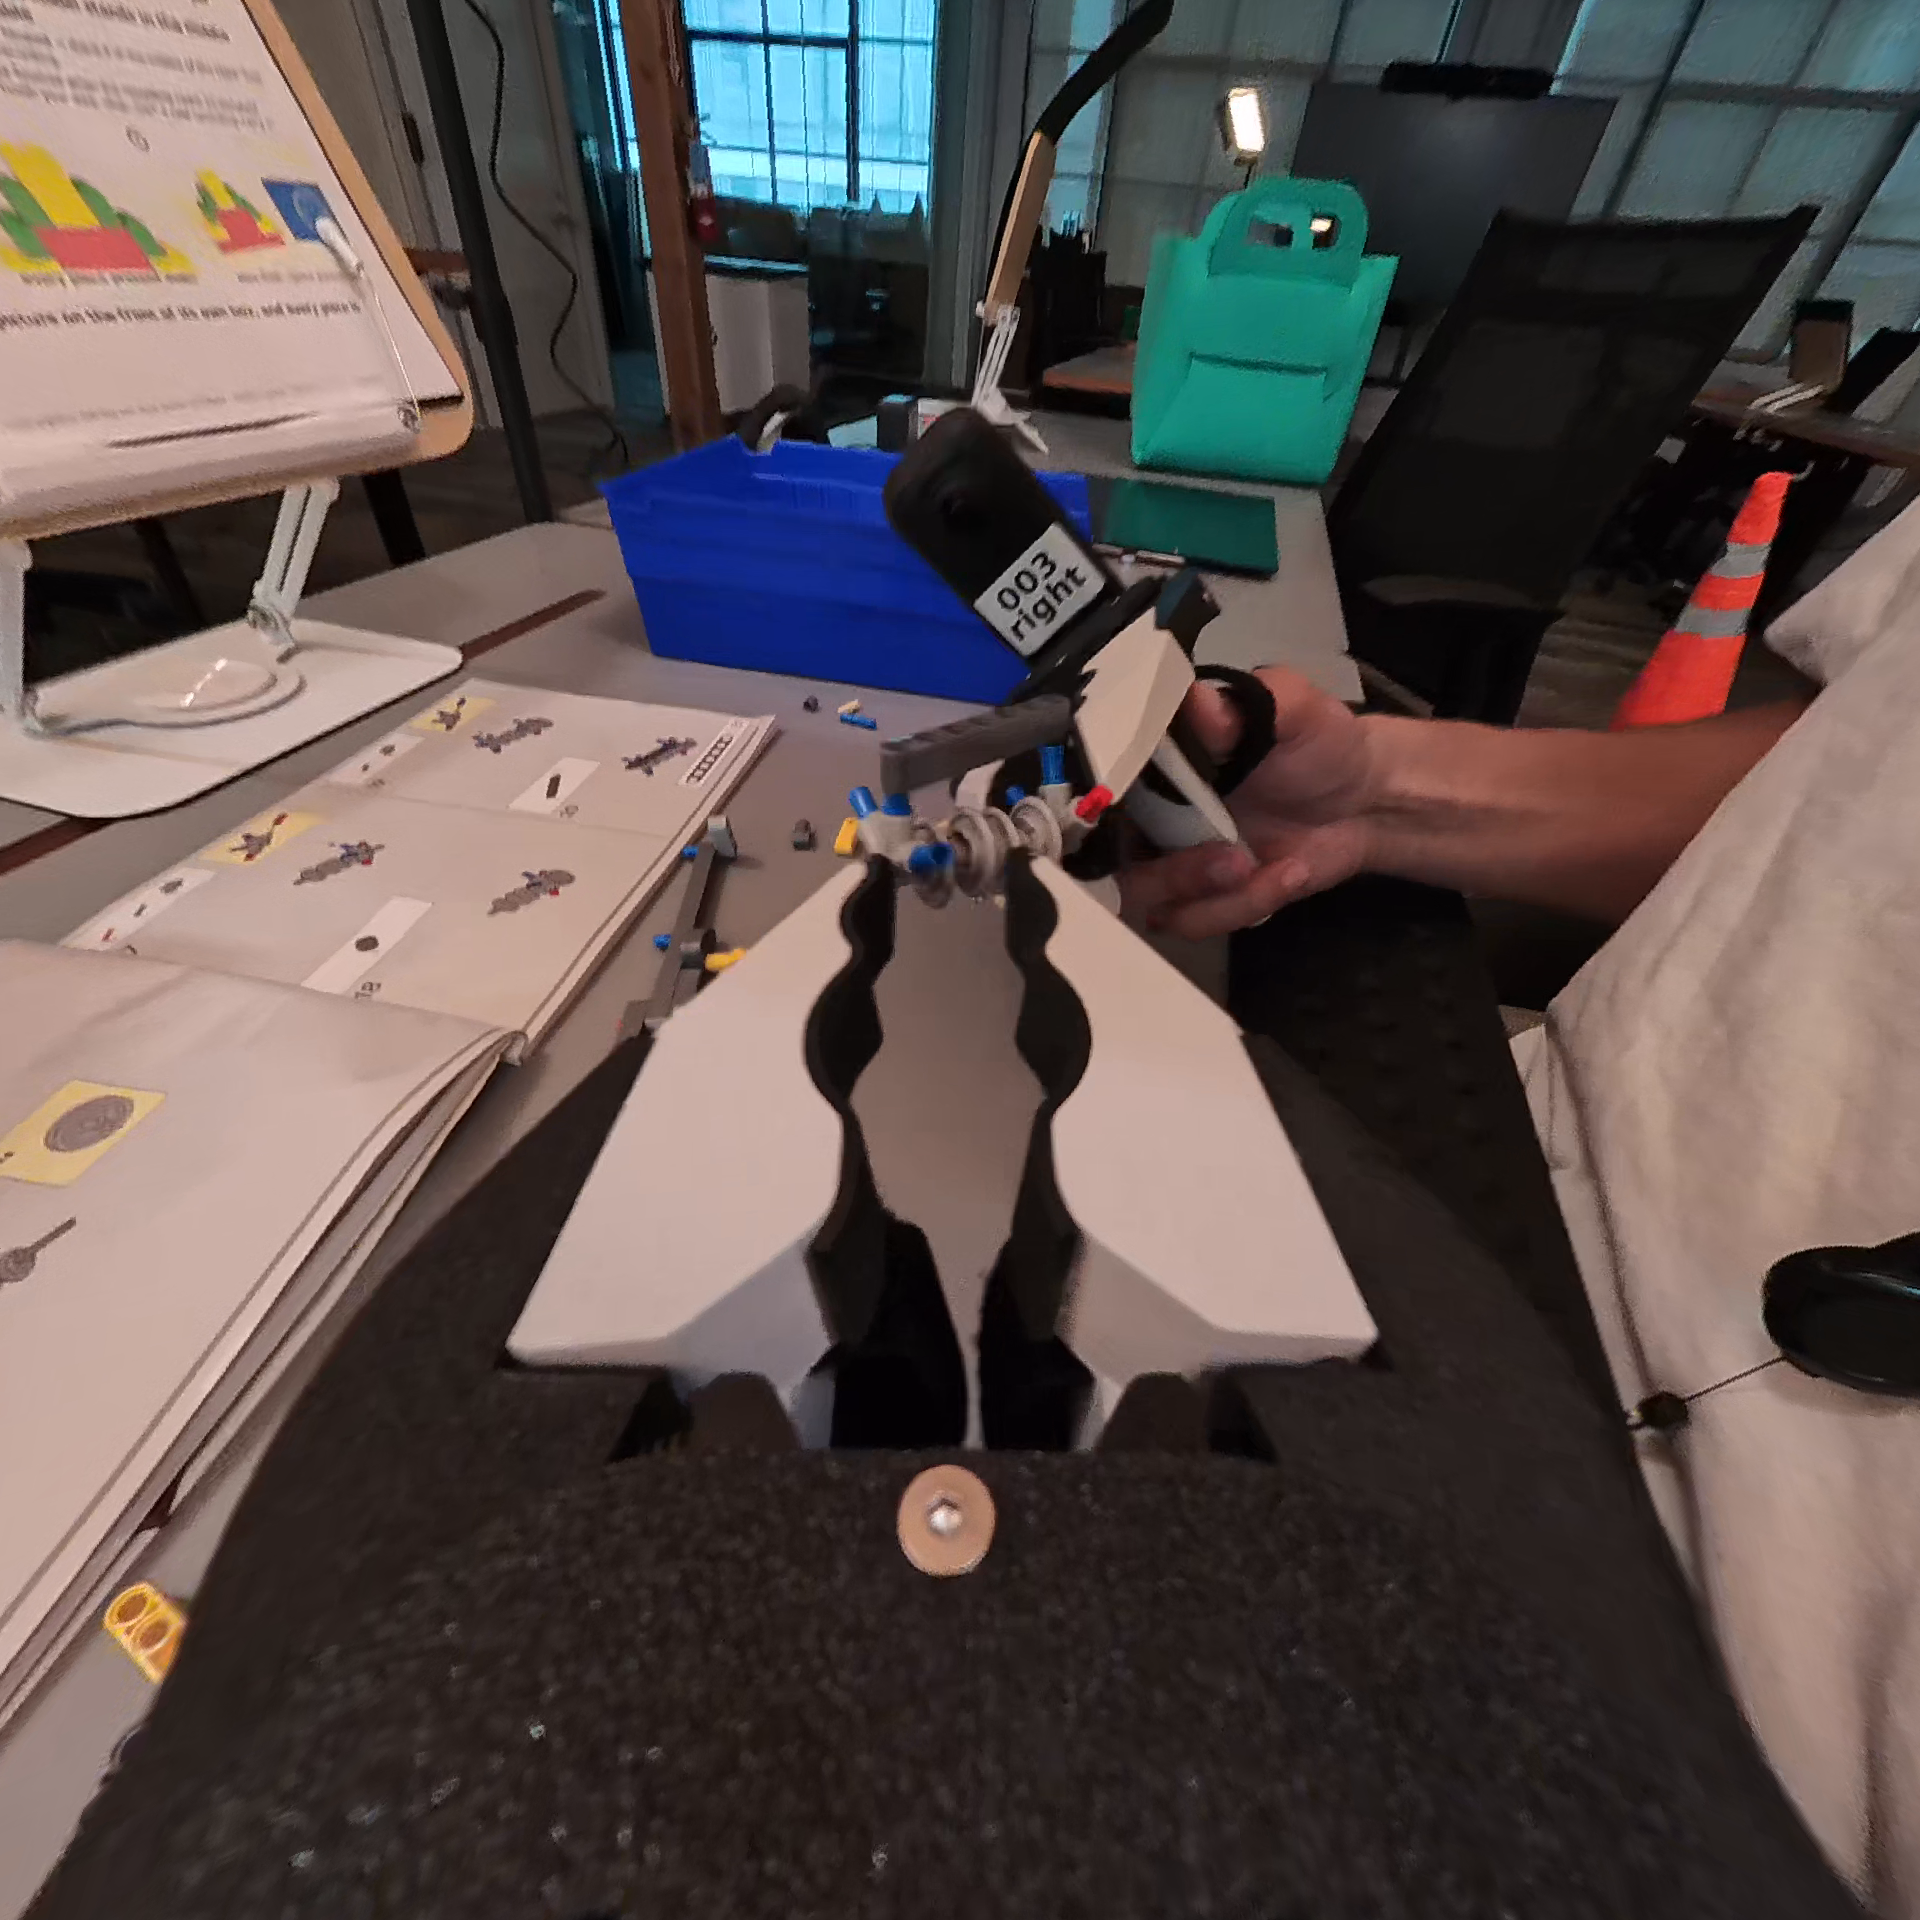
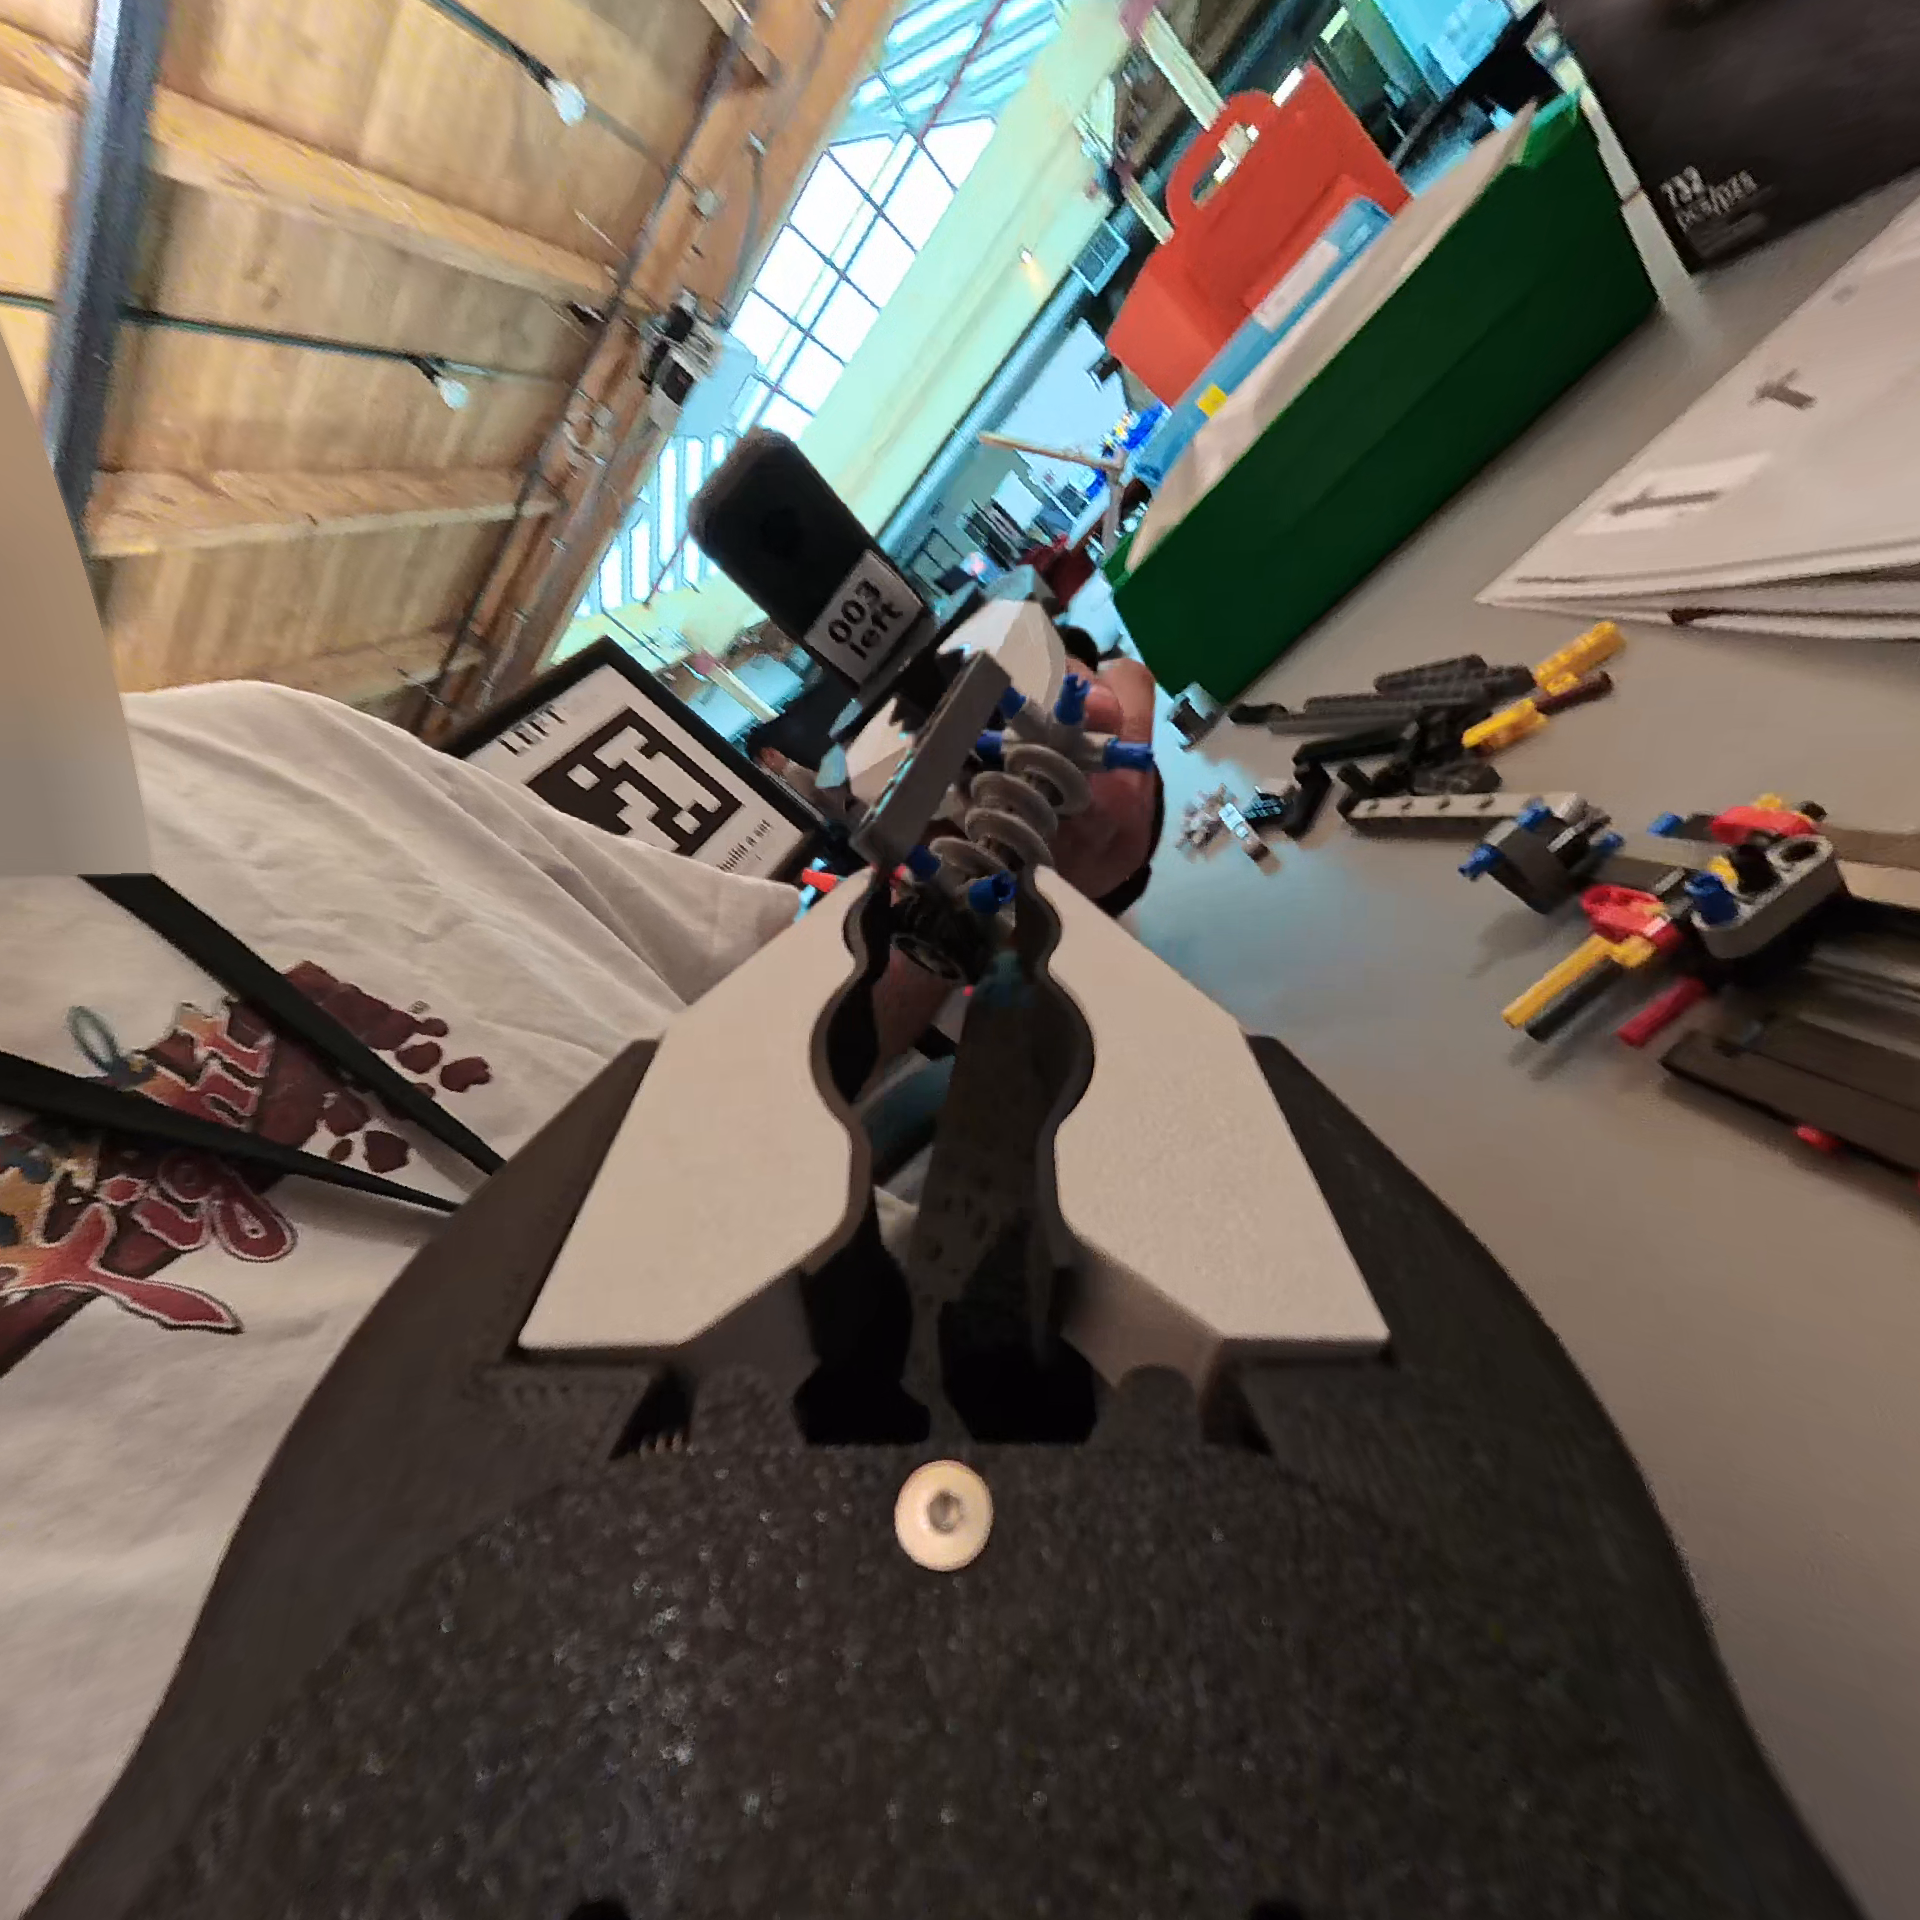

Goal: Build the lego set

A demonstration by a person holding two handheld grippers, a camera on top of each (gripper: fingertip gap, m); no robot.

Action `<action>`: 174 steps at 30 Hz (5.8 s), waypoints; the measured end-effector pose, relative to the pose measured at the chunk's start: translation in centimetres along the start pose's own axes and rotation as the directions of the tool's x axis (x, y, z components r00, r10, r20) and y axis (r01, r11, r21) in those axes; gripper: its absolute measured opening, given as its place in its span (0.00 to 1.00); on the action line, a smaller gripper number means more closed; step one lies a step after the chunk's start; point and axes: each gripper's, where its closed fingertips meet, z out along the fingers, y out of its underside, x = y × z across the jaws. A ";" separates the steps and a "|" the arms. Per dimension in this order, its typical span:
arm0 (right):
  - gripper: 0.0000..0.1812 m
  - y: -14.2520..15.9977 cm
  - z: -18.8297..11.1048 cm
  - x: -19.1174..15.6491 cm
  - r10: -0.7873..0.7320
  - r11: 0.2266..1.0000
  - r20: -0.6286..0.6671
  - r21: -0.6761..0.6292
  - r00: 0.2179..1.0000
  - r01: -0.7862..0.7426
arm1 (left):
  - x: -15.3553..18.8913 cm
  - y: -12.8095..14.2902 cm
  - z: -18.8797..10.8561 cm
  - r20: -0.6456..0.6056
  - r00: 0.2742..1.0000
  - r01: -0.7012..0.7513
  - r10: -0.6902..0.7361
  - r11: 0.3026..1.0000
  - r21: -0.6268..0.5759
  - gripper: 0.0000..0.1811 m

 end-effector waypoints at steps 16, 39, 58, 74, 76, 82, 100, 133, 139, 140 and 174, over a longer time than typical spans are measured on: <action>0.12 -1.3 1.7 0.6 -0.055 0.998 -0.020 -0.011 0.998 0.055 | -1.0 0.2 1.6 0.329 0.924 -0.192 0.193 0.981 -0.034 0.39; 0.15 -2.0 0.0 1.7 -0.231 0.971 -0.190 -0.100 0.954 0.216 | -2.4 2.3 0.5 0.402 0.829 -0.349 0.388 0.921 -0.170 0.33; 0.03 0.2 0.6 4.6 -0.077 0.956 -0.384 -0.291 0.920 -0.041 | -4.4 5.7 0.9 0.433 0.715 -0.373 0.550 0.823 -0.429 0.33; 0.03 -0.1 -0.5 4.5 -0.195 0.949 -0.317 -0.302 0.928 0.096 | -3.2 4.5 1.4 0.409 0.759 -0.404 0.505 0.860 -0.313 0.33; 0.03 -0.4 -0.4 4.2 -0.157 0.957 -0.274 -0.279 0.949 0.077 | -3.0 3.8 1.3 0.419 0.743 -0.438 0.522 0.853 -0.284 0.33; 0.03 -0.4 -0.1 3.0 0.056 0.970 -0.059 -0.233 0.997 -0.068 | -2.0 2.2 1.0 0.421 0.745 -0.487 0.516 0.854 -0.184 0.33; 0.04 -0.7 0.1 2.4 0.367 0.925 0.261 -0.208 0.893 -0.319 | -0.9 0.4 0.9 0.424 0.739 -0.547 0.524 0.834 -0.078 0.33; 0.04 -0.2 0.3 0.5 0.280 0.910 0.309 -0.388 0.909 -0.148 | 0.2 0.2 0.8 0.405 0.697 -0.624 0.591 0.779 -0.063 0.33; 0.04 -0.1 0.3 0.7 0.232 0.923 0.299 -0.369 0.925 -0.112 | 0.3 0.1 0.8 0.407 0.691 -0.632 0.597 0.773 -0.062 0.33; 0.04 -0.2 0.3 0.6 0.240 0.924 0.307 -0.363 0.921 -0.120 | 0.3 0.0 0.8 0.412 0.687 -0.636 0.599 0.770 -0.058 0.33; 0.03 1.0 -0.2 2.2 0.277 0.916 0.236 -0.357 0.931 -0.182 | -0.5 1.8 1.6 0.399 0.683 -0.593 0.612 0.784 -0.186 0.33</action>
